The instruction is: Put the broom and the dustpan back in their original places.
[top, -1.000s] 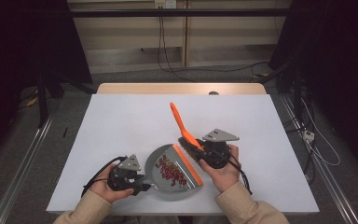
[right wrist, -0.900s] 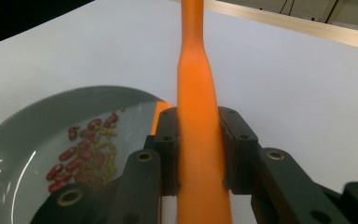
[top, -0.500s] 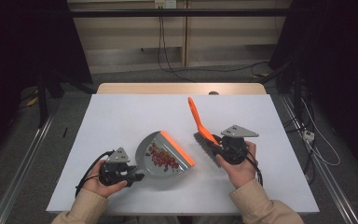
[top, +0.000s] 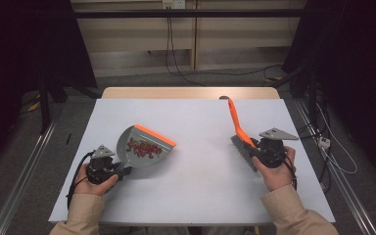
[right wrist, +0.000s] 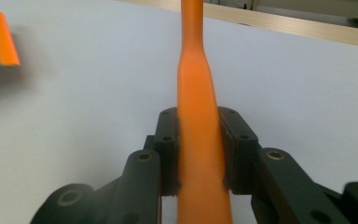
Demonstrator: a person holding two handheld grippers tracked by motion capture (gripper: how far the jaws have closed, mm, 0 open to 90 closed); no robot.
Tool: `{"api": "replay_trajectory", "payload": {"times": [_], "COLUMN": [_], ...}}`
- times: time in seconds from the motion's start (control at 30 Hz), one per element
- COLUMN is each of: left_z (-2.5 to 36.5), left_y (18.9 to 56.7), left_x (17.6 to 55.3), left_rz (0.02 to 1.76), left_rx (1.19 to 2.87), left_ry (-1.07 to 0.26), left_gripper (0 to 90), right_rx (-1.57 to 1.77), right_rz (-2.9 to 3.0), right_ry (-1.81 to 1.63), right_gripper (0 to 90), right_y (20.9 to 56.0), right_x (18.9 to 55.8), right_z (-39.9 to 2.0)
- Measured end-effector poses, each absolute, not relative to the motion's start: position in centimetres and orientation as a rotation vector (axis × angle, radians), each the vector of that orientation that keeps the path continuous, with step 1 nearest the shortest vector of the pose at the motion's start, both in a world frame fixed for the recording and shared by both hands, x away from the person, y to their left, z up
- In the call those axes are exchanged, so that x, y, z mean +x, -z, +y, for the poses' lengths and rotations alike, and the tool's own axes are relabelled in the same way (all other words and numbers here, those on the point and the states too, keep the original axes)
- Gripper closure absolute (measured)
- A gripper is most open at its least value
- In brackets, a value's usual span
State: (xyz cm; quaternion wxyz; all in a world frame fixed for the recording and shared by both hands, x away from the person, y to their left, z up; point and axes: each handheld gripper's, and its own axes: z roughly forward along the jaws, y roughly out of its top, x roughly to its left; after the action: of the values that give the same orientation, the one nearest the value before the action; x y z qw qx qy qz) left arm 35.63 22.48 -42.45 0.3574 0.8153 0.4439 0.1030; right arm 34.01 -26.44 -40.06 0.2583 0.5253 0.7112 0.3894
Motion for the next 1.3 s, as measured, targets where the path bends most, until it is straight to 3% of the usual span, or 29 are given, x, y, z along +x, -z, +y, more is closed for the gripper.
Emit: {"api": "replay_trajectory", "payload": {"times": [0.33,0.6,0.77,0.9,1.0,1.13,1.3], "left_z": [23.1,22.0,20.9,20.2,20.3,21.1,22.0], "left_y": [43.4,44.0,43.8,43.4,43.2,42.6,42.3], "left_x": [36.6,36.7,36.2,35.7,35.1,34.5,34.2], "left_rz": [1.288,1.352,1.295,1.250,1.192,1.149,1.067], "left_rx": [2.073,2.041,2.030,1.991,1.977,1.902,1.864], "left_ry": [-0.376,-0.383,-0.300,-0.278,-0.261,-0.322,-0.352], "left_gripper": [63.1,62.0,53.7,41.6,30.5,18.0,12.6], "right_rx": [1.423,1.411,1.405,1.401,1.435,1.431,1.411], "right_rz": [1.862,1.847,1.893,1.939,1.955,1.947,1.938], "right_ry": [-0.871,-0.778,-0.848,-0.898,-1.102,-1.201,-1.256], "right_gripper": [71.1,71.0,67.0,60.2,44.7,35.3,27.6], "right_y": [40.4,41.9,42.3,42.7,42.5,42.2,42.7], "right_x": [34.1,33.6,33.3,33.5,33.4,32.9,31.8], "right_z": [-29.7,-30.0,-28.1,-26.3,-26.1,-26.4,-27.4]}}
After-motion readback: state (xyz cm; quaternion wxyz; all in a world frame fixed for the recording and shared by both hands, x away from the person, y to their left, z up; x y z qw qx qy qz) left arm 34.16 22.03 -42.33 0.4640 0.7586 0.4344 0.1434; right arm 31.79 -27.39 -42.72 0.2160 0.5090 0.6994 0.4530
